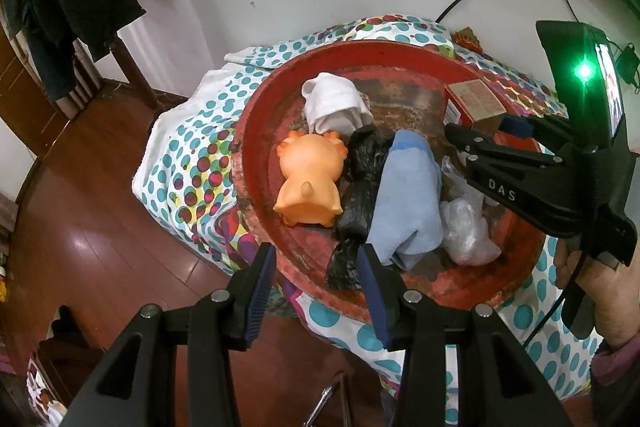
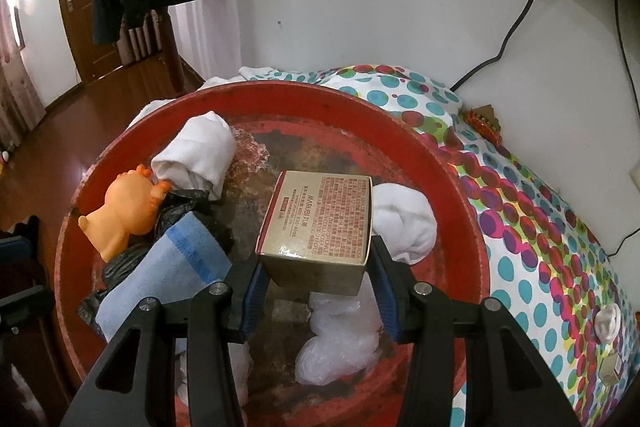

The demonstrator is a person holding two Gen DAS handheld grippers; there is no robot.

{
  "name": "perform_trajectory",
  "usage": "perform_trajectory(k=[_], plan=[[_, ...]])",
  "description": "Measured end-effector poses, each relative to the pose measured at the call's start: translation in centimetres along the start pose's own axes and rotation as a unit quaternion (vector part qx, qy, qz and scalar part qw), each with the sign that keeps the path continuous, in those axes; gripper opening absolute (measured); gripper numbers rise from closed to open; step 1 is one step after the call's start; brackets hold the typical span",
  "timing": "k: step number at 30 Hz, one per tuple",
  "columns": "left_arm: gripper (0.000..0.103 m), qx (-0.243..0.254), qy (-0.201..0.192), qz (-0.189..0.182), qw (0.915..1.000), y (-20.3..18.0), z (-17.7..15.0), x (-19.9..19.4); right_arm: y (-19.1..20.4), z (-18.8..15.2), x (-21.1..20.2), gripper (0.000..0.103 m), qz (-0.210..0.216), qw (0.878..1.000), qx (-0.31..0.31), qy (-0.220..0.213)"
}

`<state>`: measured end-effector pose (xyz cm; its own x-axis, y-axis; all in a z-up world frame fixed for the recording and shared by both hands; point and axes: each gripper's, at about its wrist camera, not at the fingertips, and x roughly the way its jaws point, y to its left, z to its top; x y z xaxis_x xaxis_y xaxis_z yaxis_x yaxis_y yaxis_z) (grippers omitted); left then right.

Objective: Organize objects
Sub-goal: 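Lower the tan box onto the tray and open the right tool, then move both tools away from the tray toward the remaining items on the bed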

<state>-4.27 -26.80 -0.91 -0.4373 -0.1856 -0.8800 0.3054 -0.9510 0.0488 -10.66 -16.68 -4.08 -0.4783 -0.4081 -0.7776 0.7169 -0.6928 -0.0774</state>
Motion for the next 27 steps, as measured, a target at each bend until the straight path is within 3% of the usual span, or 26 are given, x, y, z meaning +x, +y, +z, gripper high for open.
perform_trajectory(k=[8, 19, 27], plan=[[0.043, 0.008, 0.000, 0.001, 1.0000, -0.5, -0.1, -0.2, -0.3, -0.1, -1.0, 0.062, 0.004, 1.000, 0.008, -0.011], [0.043, 0.022, -0.006, -0.003, 0.9997, -1.8, -0.4, -1.1, -1.9, -0.7, -4.2, 0.065, 0.005, 0.999, 0.027, -0.034], [0.043, 0.039, -0.009, -0.015, 0.9991, -4.1, -0.7, -1.6, -5.2, -2.9, -7.3, 0.065, -0.013, 0.997, 0.054, -0.048]])
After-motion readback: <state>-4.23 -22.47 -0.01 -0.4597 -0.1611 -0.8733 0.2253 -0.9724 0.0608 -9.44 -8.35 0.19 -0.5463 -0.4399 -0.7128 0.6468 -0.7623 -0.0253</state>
